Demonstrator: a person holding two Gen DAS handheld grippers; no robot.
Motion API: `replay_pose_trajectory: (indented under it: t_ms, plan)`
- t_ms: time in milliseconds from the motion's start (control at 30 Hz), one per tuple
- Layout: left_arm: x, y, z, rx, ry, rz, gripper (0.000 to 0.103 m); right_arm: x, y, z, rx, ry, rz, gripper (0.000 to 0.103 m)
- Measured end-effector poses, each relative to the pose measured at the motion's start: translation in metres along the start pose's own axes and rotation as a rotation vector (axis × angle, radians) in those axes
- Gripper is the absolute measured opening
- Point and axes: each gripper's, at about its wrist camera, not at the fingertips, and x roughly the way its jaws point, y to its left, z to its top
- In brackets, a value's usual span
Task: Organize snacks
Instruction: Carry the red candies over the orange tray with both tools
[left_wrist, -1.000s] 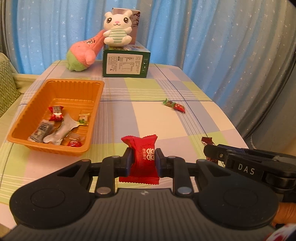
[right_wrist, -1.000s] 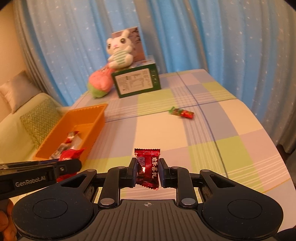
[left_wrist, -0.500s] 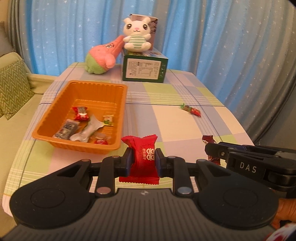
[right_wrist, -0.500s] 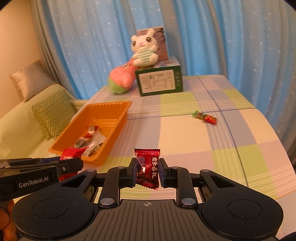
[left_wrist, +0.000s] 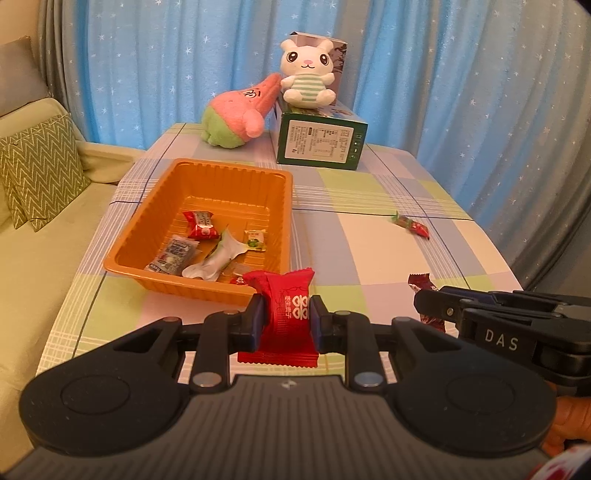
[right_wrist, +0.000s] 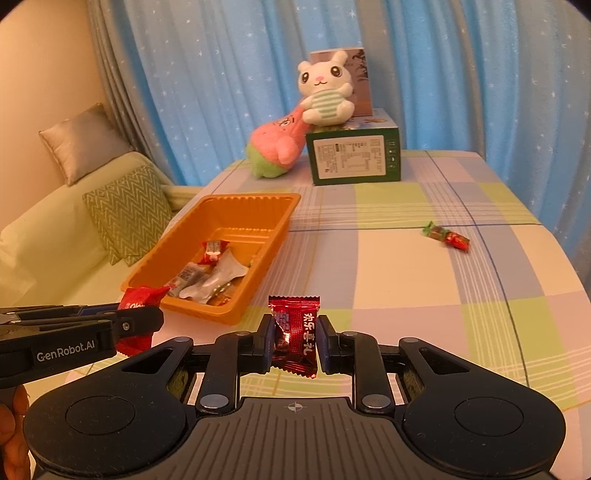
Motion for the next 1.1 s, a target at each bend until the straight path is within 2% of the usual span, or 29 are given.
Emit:
replay_pose_trajectory:
  t_ms: [1100]
  plan:
    - [0.011, 0.048, 0.023, 0.012, -0.005, 0.070, 0.023, 0.053, 0.045, 0.023, -0.089, 0.042, 0.074, 0.024]
